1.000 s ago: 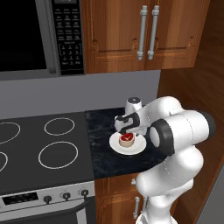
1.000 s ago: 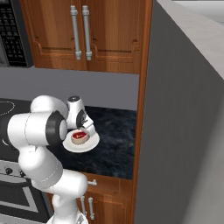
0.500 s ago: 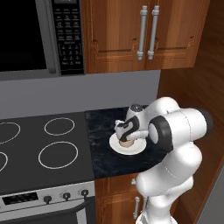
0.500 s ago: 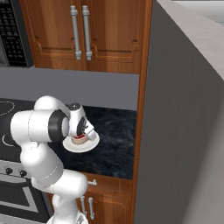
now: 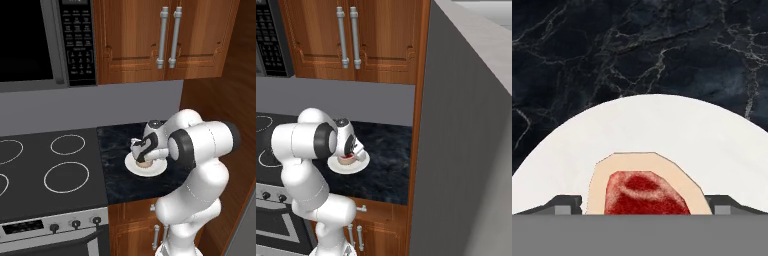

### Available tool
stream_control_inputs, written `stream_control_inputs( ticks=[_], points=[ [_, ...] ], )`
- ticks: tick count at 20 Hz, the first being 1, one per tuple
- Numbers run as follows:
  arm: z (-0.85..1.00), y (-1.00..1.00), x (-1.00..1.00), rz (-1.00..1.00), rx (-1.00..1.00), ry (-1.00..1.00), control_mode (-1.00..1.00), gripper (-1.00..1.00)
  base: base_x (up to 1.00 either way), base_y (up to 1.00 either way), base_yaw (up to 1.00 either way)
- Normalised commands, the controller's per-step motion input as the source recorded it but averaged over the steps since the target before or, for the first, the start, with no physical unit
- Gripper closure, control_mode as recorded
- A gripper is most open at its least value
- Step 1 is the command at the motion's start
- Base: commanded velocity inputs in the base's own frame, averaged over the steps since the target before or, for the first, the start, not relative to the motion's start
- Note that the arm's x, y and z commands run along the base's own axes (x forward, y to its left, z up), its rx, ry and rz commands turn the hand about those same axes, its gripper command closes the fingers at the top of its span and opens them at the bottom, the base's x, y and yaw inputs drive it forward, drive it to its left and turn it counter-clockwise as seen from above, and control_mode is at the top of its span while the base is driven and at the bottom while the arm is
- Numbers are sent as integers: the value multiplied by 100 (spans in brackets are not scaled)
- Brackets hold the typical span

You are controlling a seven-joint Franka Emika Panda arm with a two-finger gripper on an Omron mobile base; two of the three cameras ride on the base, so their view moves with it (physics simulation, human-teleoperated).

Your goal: Place the steak on the counter behind the older steak on the same shelf of the fridge to maintain FIFO order. Close the fridge door when finished.

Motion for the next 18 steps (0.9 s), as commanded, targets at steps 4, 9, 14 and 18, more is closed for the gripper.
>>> stream_control_inputs(
  ticks=[4,9,14,18],
  points=[
    [0,1,-3,0,0,-1,-100,100,0,0,0],
    [38,0,-34,0,0,-20,-100,100,0,0,0],
    [85,0,-67,0,0,-20,-100,100,0,0,0],
    [80,4,-86,0,3,-13,-100,100,0,0,0]
  ],
)
